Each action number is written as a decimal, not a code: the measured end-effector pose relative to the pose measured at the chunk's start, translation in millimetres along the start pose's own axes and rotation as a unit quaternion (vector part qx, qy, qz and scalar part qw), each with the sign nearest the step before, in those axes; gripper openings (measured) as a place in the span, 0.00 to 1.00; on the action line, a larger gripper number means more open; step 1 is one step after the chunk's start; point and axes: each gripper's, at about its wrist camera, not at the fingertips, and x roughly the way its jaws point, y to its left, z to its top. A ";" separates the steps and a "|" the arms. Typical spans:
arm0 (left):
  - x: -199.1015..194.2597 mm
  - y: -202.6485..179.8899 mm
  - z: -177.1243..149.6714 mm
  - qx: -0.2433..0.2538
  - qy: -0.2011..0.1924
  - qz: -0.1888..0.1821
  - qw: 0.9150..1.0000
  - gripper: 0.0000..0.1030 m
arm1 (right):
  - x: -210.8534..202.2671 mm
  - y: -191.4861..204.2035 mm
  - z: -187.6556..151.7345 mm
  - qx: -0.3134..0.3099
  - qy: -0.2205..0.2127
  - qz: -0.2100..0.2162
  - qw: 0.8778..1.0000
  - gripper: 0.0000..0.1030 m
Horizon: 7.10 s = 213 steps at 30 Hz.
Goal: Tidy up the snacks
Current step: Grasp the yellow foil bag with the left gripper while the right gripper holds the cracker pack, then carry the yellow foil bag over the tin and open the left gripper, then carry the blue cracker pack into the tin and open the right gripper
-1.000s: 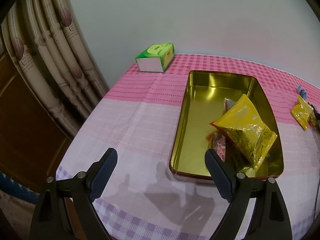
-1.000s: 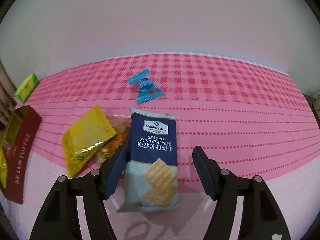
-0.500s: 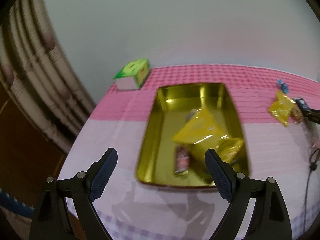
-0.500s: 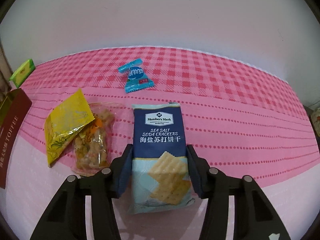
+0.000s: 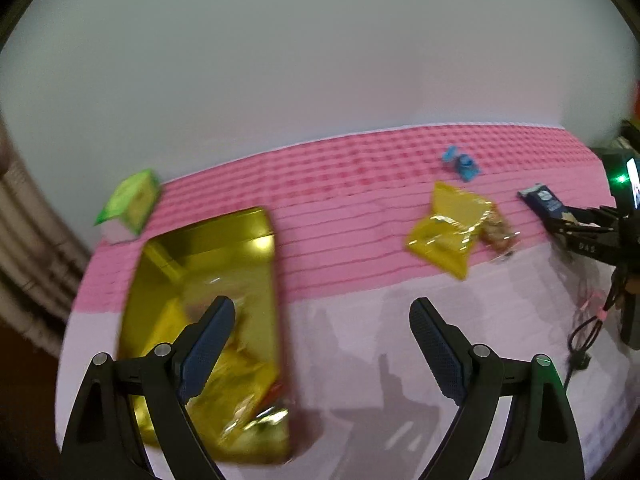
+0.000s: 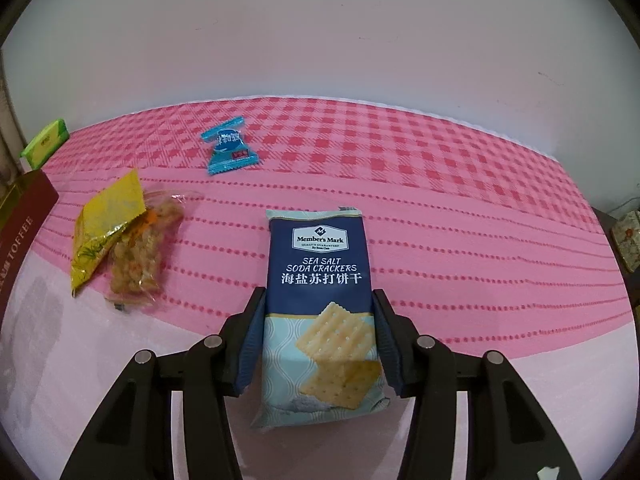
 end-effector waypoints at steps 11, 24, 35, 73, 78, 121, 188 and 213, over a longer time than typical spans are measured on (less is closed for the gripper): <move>59.1 -40.6 29.4 0.022 0.032 -0.069 0.997 0.86 | -0.9 -4.8 -1.9 0.004 -0.002 0.004 1.000 0.46; 97.5 -71.4 41.1 0.061 0.046 -0.107 0.991 0.86 | -0.3 -3.9 -1.8 0.006 -0.002 0.006 1.000 0.46; 122.4 -76.9 57.8 0.054 0.062 -0.133 0.988 0.86 | -0.3 -4.6 -2.0 0.006 -0.002 0.006 1.000 0.47; 102.9 -69.0 42.1 -0.010 0.088 -0.086 0.992 0.58 | -0.4 -5.1 -2.4 0.008 -0.002 0.007 1.000 0.48; 79.1 -62.1 38.4 -0.027 0.084 -0.070 0.994 0.58 | -0.5 -5.6 -2.2 0.008 -0.002 0.007 1.000 0.48; 34.0 157.9 -21.5 -0.184 0.098 0.068 0.976 0.58 | -0.8 -7.3 -2.0 0.008 -0.001 0.005 1.000 0.49; -57.3 173.8 -95.2 -0.182 0.053 0.150 0.970 0.74 | -51.9 32.9 1.2 -0.005 -0.025 -0.010 1.000 0.45; -73.7 186.7 -112.0 -0.180 0.053 0.175 0.967 0.77 | -113.0 270.8 29.1 -0.152 -0.049 0.173 0.972 0.45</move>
